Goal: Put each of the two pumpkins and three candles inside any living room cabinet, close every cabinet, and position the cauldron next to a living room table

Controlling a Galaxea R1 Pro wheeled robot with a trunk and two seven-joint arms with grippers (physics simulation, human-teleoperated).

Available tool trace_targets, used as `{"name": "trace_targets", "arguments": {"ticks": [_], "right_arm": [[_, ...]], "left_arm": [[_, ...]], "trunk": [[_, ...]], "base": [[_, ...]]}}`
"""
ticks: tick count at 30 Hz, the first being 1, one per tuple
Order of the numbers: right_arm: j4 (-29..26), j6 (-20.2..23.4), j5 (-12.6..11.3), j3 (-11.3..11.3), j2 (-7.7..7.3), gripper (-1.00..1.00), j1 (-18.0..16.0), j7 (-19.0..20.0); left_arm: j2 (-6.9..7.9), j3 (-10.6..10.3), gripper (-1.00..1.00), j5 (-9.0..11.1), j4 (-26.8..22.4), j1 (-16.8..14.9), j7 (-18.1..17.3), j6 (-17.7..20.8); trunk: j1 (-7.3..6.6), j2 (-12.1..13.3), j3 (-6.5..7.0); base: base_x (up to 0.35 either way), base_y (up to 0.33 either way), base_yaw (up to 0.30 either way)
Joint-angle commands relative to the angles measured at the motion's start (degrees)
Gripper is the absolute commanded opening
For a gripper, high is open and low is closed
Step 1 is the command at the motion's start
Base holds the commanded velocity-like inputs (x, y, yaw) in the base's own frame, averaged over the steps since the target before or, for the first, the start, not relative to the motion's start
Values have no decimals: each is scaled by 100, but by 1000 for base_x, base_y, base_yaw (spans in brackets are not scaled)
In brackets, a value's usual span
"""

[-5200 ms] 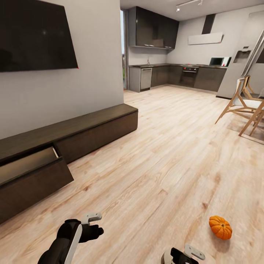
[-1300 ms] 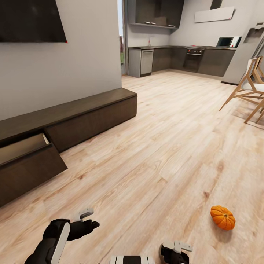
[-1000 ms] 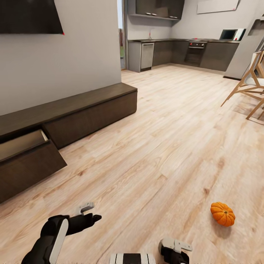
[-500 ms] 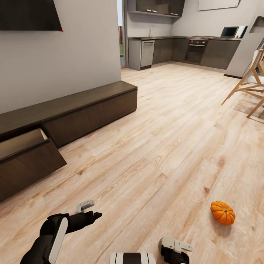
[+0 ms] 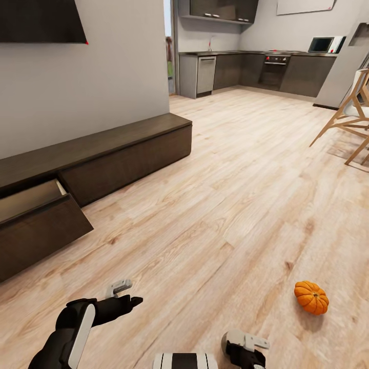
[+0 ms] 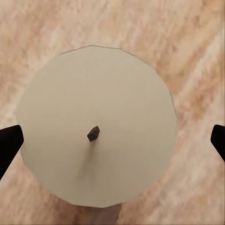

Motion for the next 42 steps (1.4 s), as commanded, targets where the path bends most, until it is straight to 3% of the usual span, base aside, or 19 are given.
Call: {"name": "trace_targets", "arguments": {"ticks": [1, 6, 11, 19, 26, 36, 42], "right_arm": [[4, 3, 2, 0, -6, 100, -7, 2], [15, 10, 9, 3, -20, 100, -38, 9], [-1, 134, 20, 8, 5, 100, -72, 70], [2, 218, 22, 21, 12, 100, -238, 523], [-2, 220, 22, 22, 15, 100, -253, 540], [7, 220, 22, 20, -8, 100, -254, 541], [7, 220, 22, 20, -5, 100, -254, 541]], "left_arm": [[0, 0, 100, 0, 0, 0, -1, 0], [0, -2, 100, 0, 0, 0, -1, -8], [0, -5, 100, 2, 0, 0, -2, -5], [0, -9, 100, 2, 0, 0, -2, -9], [0, -11, 100, 0, 0, 0, 6, -9], [0, -10, 100, 0, 0, 0, 7, -9], [0, -7, 100, 0, 0, 0, 5, -9]], "trunk": [[0, 0, 0], [10, -5, -89], [10, -5, -89], [10, -5, -89], [10, -5, -89], [28, -15, -244], [28, -15, -244]], "base": [[0, 0, 0], [0, 0, 0], [0, 0, 0], [0, 0, 0], [0, 0, 0], [0, 0, 0], [0, 0, 0]]}}
